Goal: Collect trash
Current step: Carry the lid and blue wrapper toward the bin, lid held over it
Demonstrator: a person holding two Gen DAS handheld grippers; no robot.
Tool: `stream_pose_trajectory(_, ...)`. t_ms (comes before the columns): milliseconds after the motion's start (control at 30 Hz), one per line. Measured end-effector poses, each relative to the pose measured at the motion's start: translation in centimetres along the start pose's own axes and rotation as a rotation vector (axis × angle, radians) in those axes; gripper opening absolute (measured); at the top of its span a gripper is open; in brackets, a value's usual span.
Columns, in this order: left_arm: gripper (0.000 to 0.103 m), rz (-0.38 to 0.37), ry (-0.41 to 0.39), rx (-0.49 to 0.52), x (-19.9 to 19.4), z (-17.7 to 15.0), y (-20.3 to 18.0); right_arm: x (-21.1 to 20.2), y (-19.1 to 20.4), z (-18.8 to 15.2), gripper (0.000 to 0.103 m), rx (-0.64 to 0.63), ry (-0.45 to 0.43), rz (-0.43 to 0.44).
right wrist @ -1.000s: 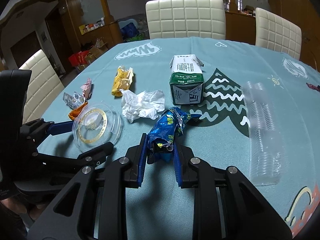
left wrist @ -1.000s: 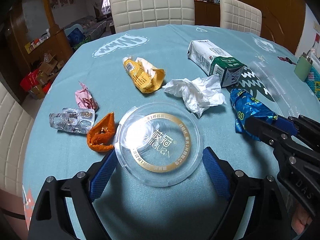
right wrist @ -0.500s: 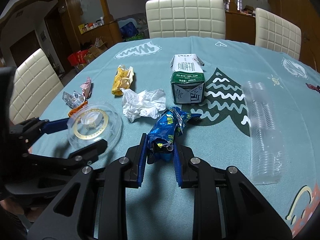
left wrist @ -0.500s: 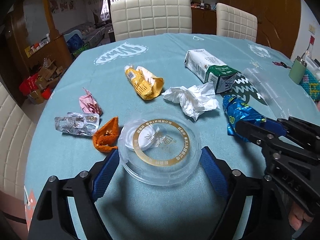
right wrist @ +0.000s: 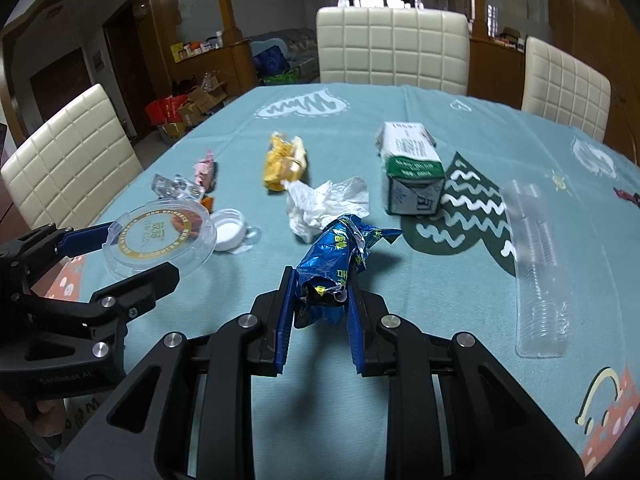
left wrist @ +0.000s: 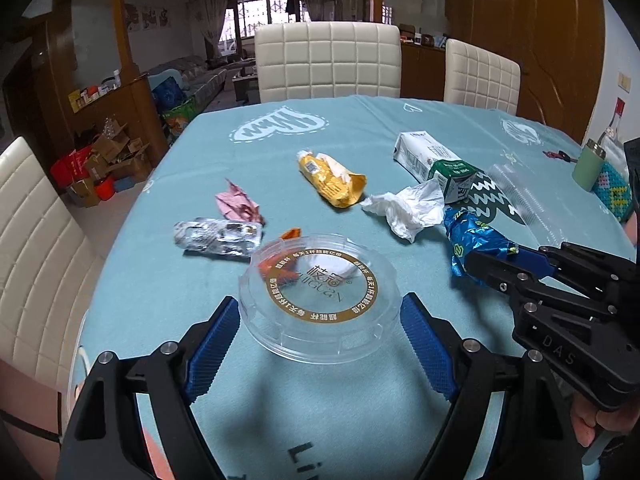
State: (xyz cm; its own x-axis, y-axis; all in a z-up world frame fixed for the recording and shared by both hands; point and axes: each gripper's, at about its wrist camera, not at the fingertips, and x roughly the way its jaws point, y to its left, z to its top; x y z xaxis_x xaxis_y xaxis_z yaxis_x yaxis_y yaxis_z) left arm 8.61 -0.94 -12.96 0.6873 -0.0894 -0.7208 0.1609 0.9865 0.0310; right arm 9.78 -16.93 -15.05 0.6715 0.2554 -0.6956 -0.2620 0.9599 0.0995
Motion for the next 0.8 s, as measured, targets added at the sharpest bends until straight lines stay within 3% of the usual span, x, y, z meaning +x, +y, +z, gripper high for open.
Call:
stream_pose_trajectory(467,0.08,0.084,-0.076,-0.089,-4.5,-3.0,6.9,-1.7,8.1,1.2,0.025,-0.143,-0.025,0.069)
stream_pose_trajectory(800,0.08,0.204,-0.111,-0.192,-7.0,-5.5,14.1,-0.7,16.8,2.2,0.025,-0.308,-0.018,0.137)
